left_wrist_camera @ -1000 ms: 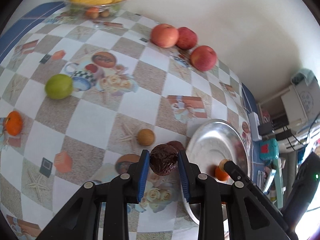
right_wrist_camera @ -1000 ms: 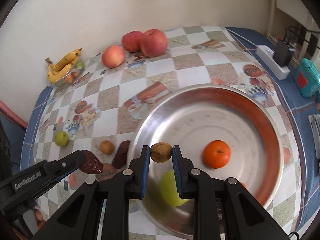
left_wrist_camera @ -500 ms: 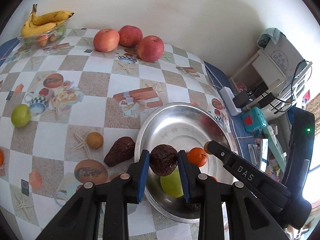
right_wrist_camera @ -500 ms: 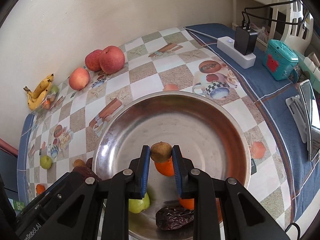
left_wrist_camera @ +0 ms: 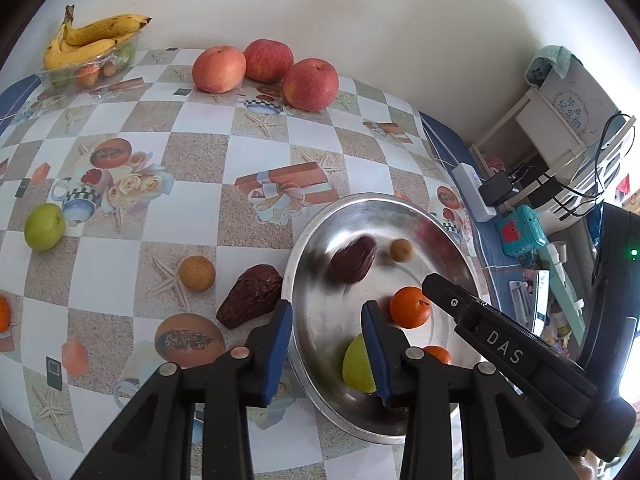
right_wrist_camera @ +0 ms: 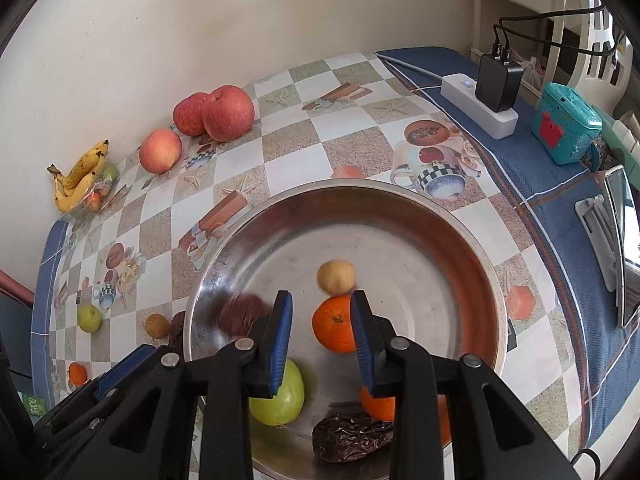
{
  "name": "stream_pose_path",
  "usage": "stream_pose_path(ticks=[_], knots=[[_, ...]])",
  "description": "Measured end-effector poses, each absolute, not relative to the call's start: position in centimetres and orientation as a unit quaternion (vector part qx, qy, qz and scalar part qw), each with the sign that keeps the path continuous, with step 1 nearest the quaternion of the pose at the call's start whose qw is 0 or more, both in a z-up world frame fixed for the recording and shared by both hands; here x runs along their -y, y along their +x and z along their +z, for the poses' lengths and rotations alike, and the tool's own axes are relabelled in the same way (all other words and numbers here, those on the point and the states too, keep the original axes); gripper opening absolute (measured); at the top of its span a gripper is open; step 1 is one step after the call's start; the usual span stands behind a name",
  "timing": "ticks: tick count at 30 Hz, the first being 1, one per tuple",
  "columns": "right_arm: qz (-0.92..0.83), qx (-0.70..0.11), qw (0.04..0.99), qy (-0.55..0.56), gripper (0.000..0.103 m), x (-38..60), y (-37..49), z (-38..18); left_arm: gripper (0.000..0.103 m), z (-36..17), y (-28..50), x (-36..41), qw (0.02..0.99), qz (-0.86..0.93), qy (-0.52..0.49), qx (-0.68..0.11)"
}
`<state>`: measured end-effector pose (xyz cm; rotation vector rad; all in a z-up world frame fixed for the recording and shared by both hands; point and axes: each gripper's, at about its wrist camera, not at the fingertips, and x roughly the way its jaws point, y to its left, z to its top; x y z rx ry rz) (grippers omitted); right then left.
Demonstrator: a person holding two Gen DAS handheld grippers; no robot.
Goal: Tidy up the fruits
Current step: 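Release the kiwi into the bowl with the right tool while the left tool drops the date in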
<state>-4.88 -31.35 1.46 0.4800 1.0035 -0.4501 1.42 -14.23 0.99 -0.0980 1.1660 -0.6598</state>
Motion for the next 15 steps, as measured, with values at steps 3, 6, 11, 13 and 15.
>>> stream_pose_path(ticks=[3, 6, 11, 13, 15], knots=[[-0.213, -0.474, 0.824, 0.226, 0.031, 31.4, -4.9, 1.4, 0.049, 0.8, 1.6, 14.0, 0.783, -0.296, -0.045, -0.545], [-0.214, -0.478, 0.821, 0.226, 0.035, 31.4, -4.8, 1.2, 0.064, 0.5, 1.9, 13.7, 0.785, -0.281, -0.046, -0.550], [-0.214, -0.484, 0.818, 0.223, 0.062, 31.3, -4.7, 0.9, 0.075, 0.5, 2.3, 13.2, 0.797, -0.256, -0.033, -0.547], [-0.218, -0.485, 0.818, 0.218, 0.069, 31.3, -4.7, 0.8, 0.083, 0.5, 2.4, 13.1, 0.802, -0.239, -0.021, -0.547], [-0.220, -0.486, 0.818, 0.215, 0.070, 31.3, -4.7, 0.8, 0.091, 0.3, 2.6, 12.7, 0.806, -0.223, -0.017, -0.548]])
